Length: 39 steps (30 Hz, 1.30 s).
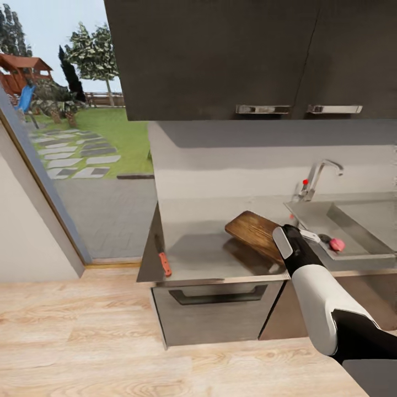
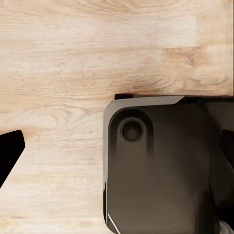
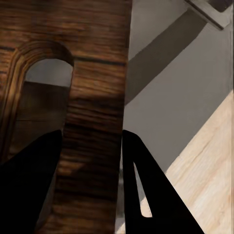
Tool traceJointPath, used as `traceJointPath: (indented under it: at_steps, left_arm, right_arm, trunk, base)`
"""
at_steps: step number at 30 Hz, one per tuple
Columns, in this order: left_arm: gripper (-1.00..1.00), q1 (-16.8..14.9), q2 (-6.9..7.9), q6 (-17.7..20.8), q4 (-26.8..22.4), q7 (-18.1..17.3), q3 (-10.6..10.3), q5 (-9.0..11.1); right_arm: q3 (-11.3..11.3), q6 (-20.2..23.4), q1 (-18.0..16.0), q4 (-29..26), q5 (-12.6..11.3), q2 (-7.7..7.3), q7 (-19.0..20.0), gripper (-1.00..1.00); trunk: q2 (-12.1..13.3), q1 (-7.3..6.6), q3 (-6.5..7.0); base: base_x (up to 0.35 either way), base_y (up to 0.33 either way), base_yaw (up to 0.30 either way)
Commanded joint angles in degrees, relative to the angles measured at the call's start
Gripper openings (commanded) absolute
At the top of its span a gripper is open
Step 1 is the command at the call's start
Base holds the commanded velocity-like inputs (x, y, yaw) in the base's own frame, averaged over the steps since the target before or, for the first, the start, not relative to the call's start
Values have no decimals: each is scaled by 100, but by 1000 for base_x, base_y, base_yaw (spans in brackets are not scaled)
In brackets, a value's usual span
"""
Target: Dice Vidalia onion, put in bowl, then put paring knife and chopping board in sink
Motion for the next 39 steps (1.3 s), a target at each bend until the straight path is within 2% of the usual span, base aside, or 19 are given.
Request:
traceJointPath:
  at_steps: [1, 2, 9, 16, 18, 19, 20, 21, 25, 29, 30, 33, 39]
  left_arm:
    - [100, 1, 0, -14, -3, 2, 2, 6]
    - [100, 0, 0, -14, -2, 2, 2, 6]
    - [100, 3, -6, -15, 5, 2, 2, 5]
    - [100, 3, -2, -23, -1, 2, 1, 9]
    - [100, 3, -1, -23, -1, 2, 2, 11]
    - [100, 3, 0, -23, -1, 2, 2, 11]
    - [100, 2, 0, -23, -2, 2, 2, 12]
    - [100, 2, -2, -23, -2, 2, 2, 12]
    - [100, 3, -7, -23, 1, -4, -1, 19]
    - [100, 3, -8, -30, 4, -6, -6, 14]
    - [100, 3, -8, -33, 2, -7, -6, 14]
    - [100, 3, -13, -34, -1, -28, -14, 12]
    - [100, 3, -67, -25, 10, -41, -15, 13]
  right_arm:
    - [-8, 12, -3, -11, -29, 2, -29, -100]
    - [7, 12, -3, -11, -29, 2, -12, -100]
    - [837, 23, -3, -11, -29, -35, 810, -100]
    - [999, 329, -3, -4, -7, -81, 1599, -100]
    - [1134, 391, -3, -3, -4, -99, 1837, -100]
    - [1243, 410, -3, -1, -2, -104, 1931, -100]
    - [1592, 432, -3, 4, -1, -106, 2055, -100]
    - [1709, 436, -3, 5, -2, -105, 2081, -100]
    - [1886, 441, -3, 7, -8, -99, 2145, -100]
    - [1926, 485, -3, 4, -10, -92, 2162, -100]
    - [1932, 563, -3, 4, -11, -91, 2164, -100]
    - [2053, 1288, -3, -60, -11, -125, 2173, -100]
    - [2098, 1608, -11, -166, -11, -224, 2182, -100]
  trunk:
    - [-8, 2, 0]
    - [-8, 2, 8]
    - [-8, 2, 33]
    - [-8, 2, 34]
    - [-8, 2, 34]
    - [-8, 2, 34]
    - [-8, 2, 34]
    - [-8, 2, 34]
    - [-8, 2, 34]
    - [-8, 2, 34]
    - [-8, 2, 34]
    - [-8, 2, 34]
    - [-8, 2, 34]
  base:
    - [0, -315, 0]
    - [0, -315, 0]
    - [0, -316, 0]
    - [0, -239, 0]
    - [0, -59, 0]
    - [0, -29, 0]
    - [0, -10, 0]
    - [0, -6, 0]
    - [0, -3, 0]
    - [0, 0, 0]
    - [0, 0, 0]
    - [0, 0, 0]
    - [0, 0, 0]
